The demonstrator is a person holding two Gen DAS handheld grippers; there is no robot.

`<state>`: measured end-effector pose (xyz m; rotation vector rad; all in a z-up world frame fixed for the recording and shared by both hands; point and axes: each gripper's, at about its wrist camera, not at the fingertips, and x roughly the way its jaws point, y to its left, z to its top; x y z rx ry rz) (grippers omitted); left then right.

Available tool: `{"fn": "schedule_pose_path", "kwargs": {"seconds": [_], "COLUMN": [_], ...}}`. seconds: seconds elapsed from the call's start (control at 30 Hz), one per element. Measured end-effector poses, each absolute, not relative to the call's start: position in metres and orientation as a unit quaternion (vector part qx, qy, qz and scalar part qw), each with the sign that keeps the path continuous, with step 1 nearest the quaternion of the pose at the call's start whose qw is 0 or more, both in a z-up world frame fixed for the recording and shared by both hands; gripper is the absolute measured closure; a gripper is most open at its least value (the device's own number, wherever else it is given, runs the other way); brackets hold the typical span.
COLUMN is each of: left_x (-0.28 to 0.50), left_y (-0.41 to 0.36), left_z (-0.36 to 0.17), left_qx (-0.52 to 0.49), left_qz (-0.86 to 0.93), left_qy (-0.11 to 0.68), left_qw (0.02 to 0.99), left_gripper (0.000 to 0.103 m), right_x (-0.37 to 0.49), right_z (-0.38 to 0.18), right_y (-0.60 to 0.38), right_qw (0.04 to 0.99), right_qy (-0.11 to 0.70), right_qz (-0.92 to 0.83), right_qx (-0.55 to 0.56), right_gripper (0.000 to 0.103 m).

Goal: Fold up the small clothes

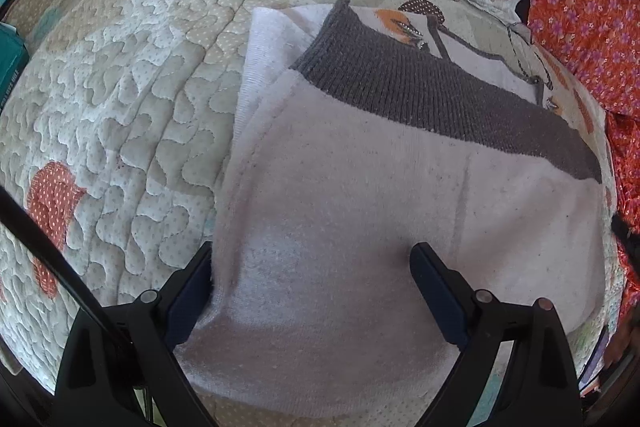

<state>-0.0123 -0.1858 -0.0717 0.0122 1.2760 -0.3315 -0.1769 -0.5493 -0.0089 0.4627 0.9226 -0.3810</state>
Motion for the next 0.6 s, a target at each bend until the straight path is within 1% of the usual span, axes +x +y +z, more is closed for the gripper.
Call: {"fn": "schedule_pose_path", "kwargs": {"seconds": [0.07,0.13,0.17,0.3,0.37,0.43,0.47,0.5,0.53,0.6], "left_x": [-0.014,-0.015,-0.015,-0.015,-0.014,-0.014,-0.015,-0.016,-0.017,-0.020], "left_y": [-0.186,-0.184,-0.183,-0.168,-0.160,-0.152,-0.149,-0.146,-0.144,-0.139], "left_z": [-0.071,-0.070,-0.068,-0.060,-0.057,-0.055,-0.053,-0.052,-0.051,-0.048], "left_qx": [0.010,0.012,0.008,-0.014,-0.025,-0.037,-0.042,-0.046,-0.048,-0.051], "left_qz": [-0.156,-0.158,-0.159,-0.150,-0.146,-0.144,-0.143,-0.143,-0.143,-0.141], "left_qy": [0.592,0.591,0.590,0.582,0.579,0.576,0.574,0.572,0.571,0.566], "left_qw": [0.791,0.791,0.792,0.800,0.802,0.804,0.805,0.806,0.807,0.811], "left_gripper": [0.009,0.009,0.009,0.009,0.009,0.009,0.009,0.009,0.009,0.009], "right_x": [-0.190,-0.204,-0.212,-0.248,-0.256,-0.269,-0.273,-0.275,-0.278,-0.278], "right_z": [-0.025,-0.047,-0.053,-0.055,-0.051,-0.039,-0.036,-0.033,-0.033,-0.041], "right_y": [-0.541,-0.533,-0.532,-0.534,-0.534,-0.535,-0.536,-0.536,-0.538,-0.541], "right_qw": [0.844,0.825,0.822,0.821,0.822,0.833,0.838,0.842,0.844,0.842], "right_qy": [0.456,0.487,0.490,0.472,0.469,0.444,0.432,0.422,0.413,0.406], "right_qz": [-0.168,-0.195,-0.201,-0.199,-0.204,-0.212,-0.215,-0.216,-0.215,-0.203], "right_qx": [0.228,0.211,0.208,0.252,0.251,0.252,0.255,0.258,0.264,0.290], "right_gripper": [0.072,0.073,0.073,0.073,0.072,0.069,0.063,0.053,0.051,0.051]}}
